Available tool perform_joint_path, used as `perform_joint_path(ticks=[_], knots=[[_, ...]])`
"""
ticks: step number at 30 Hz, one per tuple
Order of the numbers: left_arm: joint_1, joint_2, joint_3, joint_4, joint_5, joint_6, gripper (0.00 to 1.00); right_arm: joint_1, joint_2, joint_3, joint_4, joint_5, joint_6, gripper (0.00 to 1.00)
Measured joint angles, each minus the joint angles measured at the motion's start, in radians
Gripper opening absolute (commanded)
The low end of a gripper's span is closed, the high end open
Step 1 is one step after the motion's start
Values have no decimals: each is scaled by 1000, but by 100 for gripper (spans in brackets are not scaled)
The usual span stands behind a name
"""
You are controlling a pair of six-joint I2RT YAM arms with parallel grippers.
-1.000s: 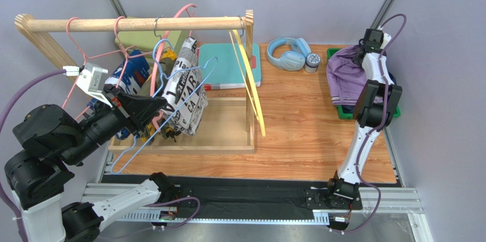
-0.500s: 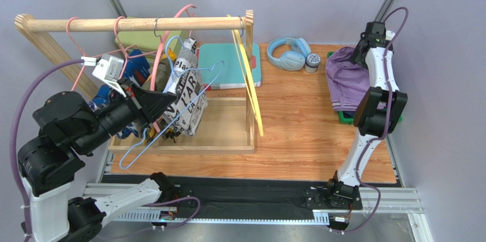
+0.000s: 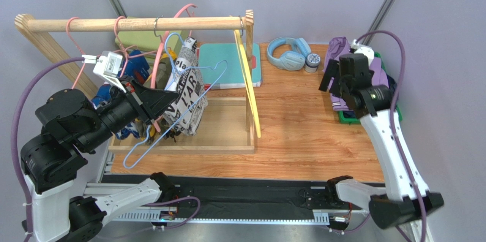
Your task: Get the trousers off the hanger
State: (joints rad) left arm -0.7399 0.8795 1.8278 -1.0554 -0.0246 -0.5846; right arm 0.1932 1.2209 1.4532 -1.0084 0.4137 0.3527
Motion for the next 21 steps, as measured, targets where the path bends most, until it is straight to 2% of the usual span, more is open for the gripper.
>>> perform_joint_path(ticks=[4, 7, 16, 21], knots=[[0, 0, 4, 5, -60, -13, 0, 63, -228, -97, -12, -53, 39, 85], [0, 5, 25, 14, -106, -14, 0, 71, -336, -113, -37, -113, 52, 85], [0, 58, 43, 142, -211, -21, 0, 75, -510, -189, -51, -448, 98, 84], [0, 136, 43, 196, -246, -24, 0, 75, -545, -211, -51, -560, 118, 84]])
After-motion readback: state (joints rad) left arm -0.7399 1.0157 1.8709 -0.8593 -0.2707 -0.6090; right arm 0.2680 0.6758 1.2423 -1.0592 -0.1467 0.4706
